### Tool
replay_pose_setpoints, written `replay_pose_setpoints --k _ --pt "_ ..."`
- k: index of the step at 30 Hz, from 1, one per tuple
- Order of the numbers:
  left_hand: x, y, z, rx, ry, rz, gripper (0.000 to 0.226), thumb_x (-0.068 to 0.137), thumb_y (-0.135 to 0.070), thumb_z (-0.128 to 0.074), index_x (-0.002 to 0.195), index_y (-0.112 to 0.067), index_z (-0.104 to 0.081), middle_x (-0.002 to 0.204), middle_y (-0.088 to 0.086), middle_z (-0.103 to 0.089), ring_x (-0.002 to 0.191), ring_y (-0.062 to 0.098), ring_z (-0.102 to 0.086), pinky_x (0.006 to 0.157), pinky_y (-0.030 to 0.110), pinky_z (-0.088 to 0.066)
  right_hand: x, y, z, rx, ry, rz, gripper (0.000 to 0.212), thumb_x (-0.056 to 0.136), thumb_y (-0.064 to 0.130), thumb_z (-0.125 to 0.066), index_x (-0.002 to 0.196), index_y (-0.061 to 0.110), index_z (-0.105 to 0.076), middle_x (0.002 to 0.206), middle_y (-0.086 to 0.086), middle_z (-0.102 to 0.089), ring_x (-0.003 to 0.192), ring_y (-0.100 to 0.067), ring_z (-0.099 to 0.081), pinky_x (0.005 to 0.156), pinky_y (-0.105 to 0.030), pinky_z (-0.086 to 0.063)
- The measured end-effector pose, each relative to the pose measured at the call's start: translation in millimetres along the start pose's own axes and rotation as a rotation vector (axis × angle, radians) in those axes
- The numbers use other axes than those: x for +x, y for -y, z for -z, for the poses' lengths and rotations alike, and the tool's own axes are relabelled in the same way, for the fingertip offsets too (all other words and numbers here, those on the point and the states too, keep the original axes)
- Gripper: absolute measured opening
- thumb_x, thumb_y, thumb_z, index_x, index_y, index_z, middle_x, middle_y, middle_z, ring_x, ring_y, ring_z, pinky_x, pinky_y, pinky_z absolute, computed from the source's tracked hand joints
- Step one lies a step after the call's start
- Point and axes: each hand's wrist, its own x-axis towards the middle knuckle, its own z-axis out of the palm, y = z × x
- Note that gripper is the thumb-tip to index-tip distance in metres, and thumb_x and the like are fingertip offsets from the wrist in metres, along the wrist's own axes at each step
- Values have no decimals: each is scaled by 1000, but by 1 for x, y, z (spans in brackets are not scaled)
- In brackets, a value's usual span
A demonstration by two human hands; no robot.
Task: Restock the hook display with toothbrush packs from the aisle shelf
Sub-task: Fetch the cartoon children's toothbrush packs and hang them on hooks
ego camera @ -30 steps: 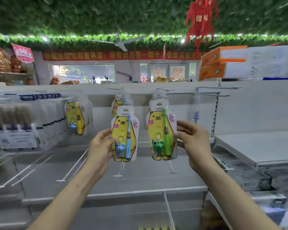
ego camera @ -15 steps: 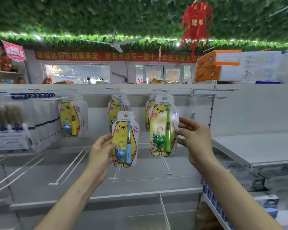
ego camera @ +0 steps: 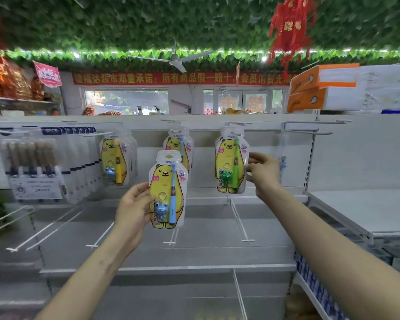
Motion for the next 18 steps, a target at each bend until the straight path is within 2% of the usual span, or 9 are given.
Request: replay_pose_setpoints --k 2,5,7,9,12,15,18 --pt "1 -1 6 -3 -17 -2 26 103 3 -54 119 -15 -63 108 7 -80 93 24 -78 80 44 -62 22 -6 -7 -10 -10 -17 47 79 -23 -51 99 12 -75 92 -9 -79 91 -31 -77 79 -55 -65" --pt "2 -2 12 -2 -31 -7 27 103 4 -55 120 -15 -63 106 6 -80 88 20 -79 68 36 -63 49 -14 -14 -47 -48 -42 46 80 -21 -52 93 17 -74 91 -8 -78 93 -33 -76 77 -50 -66" --pt "2 -3 15 -10 -32 -7 27 102 4 -55 120 -15 -63 106 5 -80 88 19 -79 64 32 -63 61 -22 -15 -67 -82 -51 42 82 -18 -59 87 22 -71 91 -7 -76 92 -32 -75 82 -50 -65" --pt "2 -4 19 -14 -34 -8 27 102 4 -55 121 -15 -63 108 7 -80 90 20 -79 66 33 -63 70 -31 -15 -86 -114 -66 34 81 -11 -70 86 23 -69 94 -6 -75 92 -28 -75 86 -50 -64" --pt "4 -3 25 -20 -42 -11 28 103 4 -55 120 -15 -63 109 7 -80 92 21 -79 68 36 -63 73 -47 -12 -88 -178 -104 25 80 2 -79 94 21 -69 102 -7 -74 95 -27 -73 91 -46 -63" --pt "3 0 27 -21 -41 -13 27 103 3 -55 120 -16 -64 110 7 -80 92 21 -79 68 36 -62 43 -52 -10 -149 -247 -130 24 92 7 -71 111 19 -63 112 -11 -71 99 -30 -71 88 -41 -60" --pt "2 3 24 -28 3 -22 28 103 3 -56 125 -13 -63 113 10 -79 96 25 -78 74 41 -62 -9 -48 -20 -200 -168 -48 22 97 7 -63 116 18 -61 108 -7 -68 100 -29 -69 90 -44 -59"
